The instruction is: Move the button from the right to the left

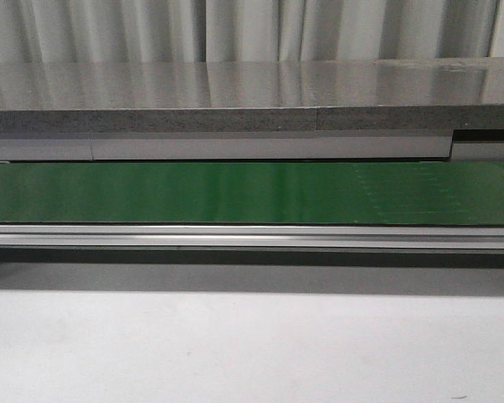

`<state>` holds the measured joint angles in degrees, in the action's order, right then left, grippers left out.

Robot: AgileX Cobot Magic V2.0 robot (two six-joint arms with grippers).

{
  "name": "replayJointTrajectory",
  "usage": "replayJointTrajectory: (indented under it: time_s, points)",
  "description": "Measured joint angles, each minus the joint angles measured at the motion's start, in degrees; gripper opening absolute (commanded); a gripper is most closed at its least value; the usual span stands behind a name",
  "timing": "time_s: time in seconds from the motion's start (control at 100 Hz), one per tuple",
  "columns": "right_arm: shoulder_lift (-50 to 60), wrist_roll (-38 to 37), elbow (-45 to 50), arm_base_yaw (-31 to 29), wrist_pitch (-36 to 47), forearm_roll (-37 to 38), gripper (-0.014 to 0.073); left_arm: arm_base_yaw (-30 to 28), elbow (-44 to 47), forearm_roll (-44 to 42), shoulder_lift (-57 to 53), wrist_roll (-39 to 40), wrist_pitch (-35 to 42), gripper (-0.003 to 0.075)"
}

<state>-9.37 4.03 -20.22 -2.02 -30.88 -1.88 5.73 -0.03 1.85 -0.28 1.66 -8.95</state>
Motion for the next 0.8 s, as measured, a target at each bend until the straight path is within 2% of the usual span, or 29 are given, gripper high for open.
replayJointTrajectory:
  time_s: [0.8]
  points:
    - [0.0,0.0,0.0,0.0,0.0,0.0,-0.0068,0.0,0.0,0.0,0.0,0.0,-0.7,-0.002]
